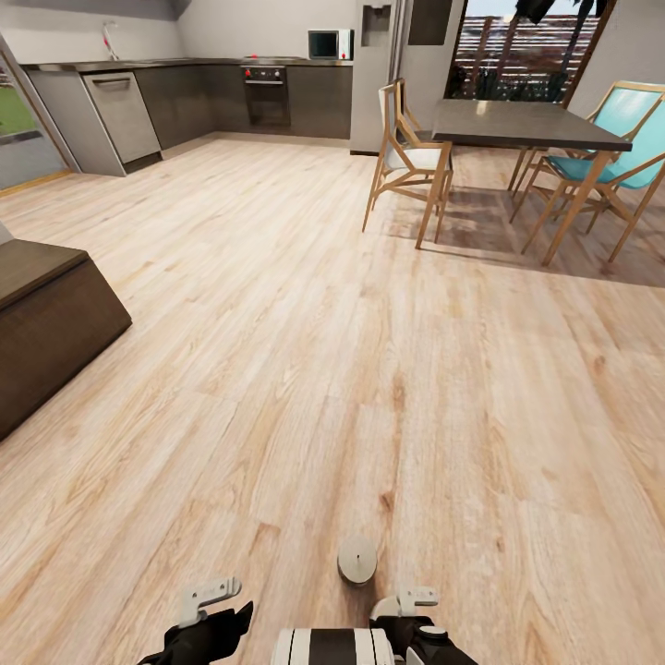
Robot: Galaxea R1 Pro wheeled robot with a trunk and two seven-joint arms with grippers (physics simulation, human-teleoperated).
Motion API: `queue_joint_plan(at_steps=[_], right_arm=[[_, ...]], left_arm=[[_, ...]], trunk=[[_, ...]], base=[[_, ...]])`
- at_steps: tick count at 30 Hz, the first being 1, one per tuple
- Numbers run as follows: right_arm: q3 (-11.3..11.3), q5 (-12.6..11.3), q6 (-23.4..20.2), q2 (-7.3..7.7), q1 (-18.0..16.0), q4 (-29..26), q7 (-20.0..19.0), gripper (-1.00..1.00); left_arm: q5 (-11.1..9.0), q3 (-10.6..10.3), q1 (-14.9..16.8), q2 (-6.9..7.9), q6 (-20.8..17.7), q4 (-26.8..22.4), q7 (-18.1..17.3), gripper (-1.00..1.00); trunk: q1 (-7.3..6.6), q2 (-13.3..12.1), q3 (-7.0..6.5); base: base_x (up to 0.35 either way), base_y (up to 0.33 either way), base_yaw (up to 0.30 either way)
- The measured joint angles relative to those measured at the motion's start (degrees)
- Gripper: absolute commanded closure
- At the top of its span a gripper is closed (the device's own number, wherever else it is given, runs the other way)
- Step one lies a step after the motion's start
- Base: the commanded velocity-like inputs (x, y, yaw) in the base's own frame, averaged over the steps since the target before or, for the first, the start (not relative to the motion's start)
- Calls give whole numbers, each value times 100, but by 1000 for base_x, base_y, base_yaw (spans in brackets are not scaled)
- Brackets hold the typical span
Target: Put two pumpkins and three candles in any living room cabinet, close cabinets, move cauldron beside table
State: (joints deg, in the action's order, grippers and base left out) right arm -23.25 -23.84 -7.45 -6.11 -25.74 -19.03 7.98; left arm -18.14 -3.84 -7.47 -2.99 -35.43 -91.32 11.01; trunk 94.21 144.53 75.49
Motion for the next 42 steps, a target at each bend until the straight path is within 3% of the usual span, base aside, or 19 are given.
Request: queue_joint_plan(at_steps=[16, 17, 42], right_arm=[[0, 0, 7, 0, 0, -1, 0, -100], [0, 0, 7, 0, 0, -1, 0, 100], [8, 2, 8, 1, 0, -7, -3, 100]], left_arm=[[-3, -3, 0, 0, 0, 0, 0, -100], [-4, -2, 0, 0, 0, 0, 0, -100], [-4, 1, 0, 0, 0, 0, 0, -100]], trunk=[[0, 0, 0], [0, 0, 0], [0, 0, 0]], base=[[0, 0, 0], [0, 0, 0], [0, 0, 0]])
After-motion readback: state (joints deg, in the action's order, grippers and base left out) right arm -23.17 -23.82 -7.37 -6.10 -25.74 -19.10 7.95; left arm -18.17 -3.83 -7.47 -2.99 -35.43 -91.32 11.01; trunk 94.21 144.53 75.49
